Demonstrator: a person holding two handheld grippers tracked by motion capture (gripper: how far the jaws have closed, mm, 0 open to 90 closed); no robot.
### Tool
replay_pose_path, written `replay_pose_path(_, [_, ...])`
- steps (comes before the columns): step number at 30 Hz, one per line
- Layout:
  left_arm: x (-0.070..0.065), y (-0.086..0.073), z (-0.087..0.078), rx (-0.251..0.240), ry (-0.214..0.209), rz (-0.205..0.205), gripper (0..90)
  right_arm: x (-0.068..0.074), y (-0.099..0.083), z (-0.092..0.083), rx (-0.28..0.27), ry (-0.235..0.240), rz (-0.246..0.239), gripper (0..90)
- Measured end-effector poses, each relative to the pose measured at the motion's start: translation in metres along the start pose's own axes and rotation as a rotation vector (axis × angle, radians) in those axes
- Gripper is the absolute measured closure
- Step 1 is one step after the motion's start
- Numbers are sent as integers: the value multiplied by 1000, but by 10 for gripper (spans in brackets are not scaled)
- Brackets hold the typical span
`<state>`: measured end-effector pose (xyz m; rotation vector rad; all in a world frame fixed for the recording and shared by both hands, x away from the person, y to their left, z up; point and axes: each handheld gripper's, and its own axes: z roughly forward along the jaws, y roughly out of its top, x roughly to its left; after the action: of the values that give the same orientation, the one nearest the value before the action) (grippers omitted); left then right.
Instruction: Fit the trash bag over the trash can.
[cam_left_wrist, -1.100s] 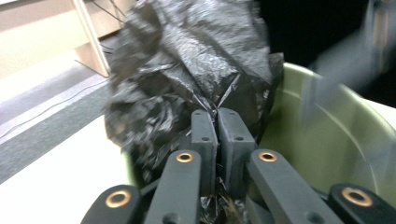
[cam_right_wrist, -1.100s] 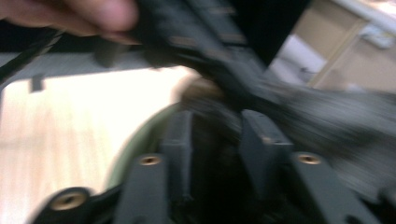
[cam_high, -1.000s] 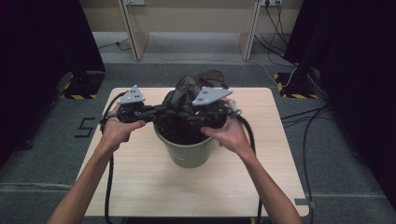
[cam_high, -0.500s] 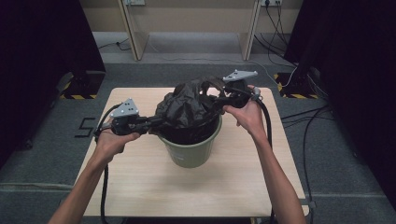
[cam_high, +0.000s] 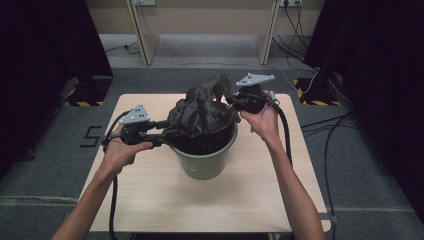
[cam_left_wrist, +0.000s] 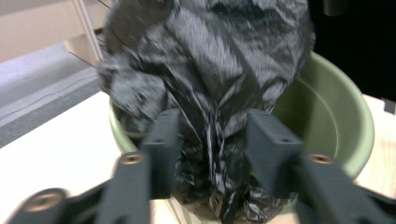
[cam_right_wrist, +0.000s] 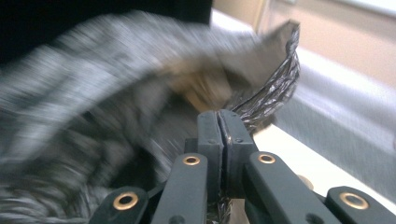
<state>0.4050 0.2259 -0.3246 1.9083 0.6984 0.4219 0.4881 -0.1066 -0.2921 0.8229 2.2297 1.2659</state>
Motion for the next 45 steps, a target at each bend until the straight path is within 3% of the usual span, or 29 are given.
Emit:
replay_pose_path(2, [0, 7, -7, -32, 14, -35, 376, 14, 14, -5, -37, 29, -40, 889])
replay_pose_path(3, [0, 7, -7, -32, 14, -35, 343, 14, 14, -5, -37, 29, -40, 889])
replay_pose_path(4, [0, 15, -15, -72, 15, -47, 326, 30, 27, -7, -58, 54, -84, 890])
replay_pose_path(6, [0, 22, -21, -103, 28, -57, 305, 46, 37, -5, -68, 86, -131, 890])
replay_pose_path(7, [0, 22, -21, -103, 28, -57, 294, 46, 37, -5, -68, 86, -131, 890])
replay_pose_path(8, [-1, 29, -23, -125, 36, -68, 287, 62, 46, 0, -69, 133, -169, 890])
replay_pose_path(11, [-2, 34, -23, -141, 27, -92, 259, 89, 53, 8, -45, 183, -240, 890])
replay_pose_path(14, [2, 36, -22, -149, 28, -120, 248, 111, 51, 14, -16, 237, -292, 890])
replay_pose_path(17, [8, 37, -21, -156, 18, -149, 245, 122, 46, 15, -5, 256, -315, 889])
replay_pose_path(18, [13, 38, -19, -166, 2, -184, 244, 130, 41, 16, 2, 273, -333, 889])
replay_pose_path(19, [13, 38, -19, -166, 2, -184, 241, 134, 39, 17, 4, 279, -337, 889])
replay_pose_path(20, [14, 39, -15, -165, -28, -209, 237, 137, 36, 17, 8, 285, -342, 890])
replay_pose_path(23, [13, 39, -3, -116, -42, -189, 251, 143, 32, 19, 15, 298, -359, 889])
replay_pose_path(25, [13, 38, 5, -90, -53, -165, 380, 145, 30, 19, 15, 304, -359, 886])
replay_pose_path(28, [14, 33, 11, -87, -49, -102, 713, 145, 27, 16, 10, 309, -355, 850])
replay_pose_path(29, [14, 33, 11, -87, -49, -102, 777, 144, 26, 14, 9, 312, -349, 815])
replay_pose_path(30, [14, 30, 11, -88, -42, -74, 827, 141, 26, 12, 10, 310, -340, 767])
replay_pose_path(33, [16, 24, 5, -76, -17, -46, 874, 127, 24, 3, -12, 300, -273, 611])
replay_pose_path(36, [20, 16, -1, -65, 11, -39, 885, 103, 23, -10, -41, 262, -192, 514])
replay_pose_path(38, [22, 10, -6, -58, 26, -33, 886, 86, 24, -16, -58, 216, -142, 469])
replay_pose_path(40, [23, 4, -10, -57, 36, -35, 886, 63, 24, -20, -47, 138, -96, 455])
replay_pose_path(41, [23, 4, -10, -57, 36, -35, 886, 63, 24, -20, -47, 138, -96, 455])
replay_pose_path(42, [25, -1, -13, -58, 39, -38, 886, 45, 22, -16, -14, 31, -69, 431])
replay_pose_path(43, [25, -1, -13, -58, 39, -38, 886, 45, 22, -16, -14, 31, -69, 431])
replay_pose_path(44, [26, -5, -16, -59, 42, -40, 885, 30, 19, -6, 24, -25, -45, 402])
replay_pose_path(45, [26, -6, -16, -60, 44, -42, 884, 25, 17, 0, 36, -23, -35, 396])
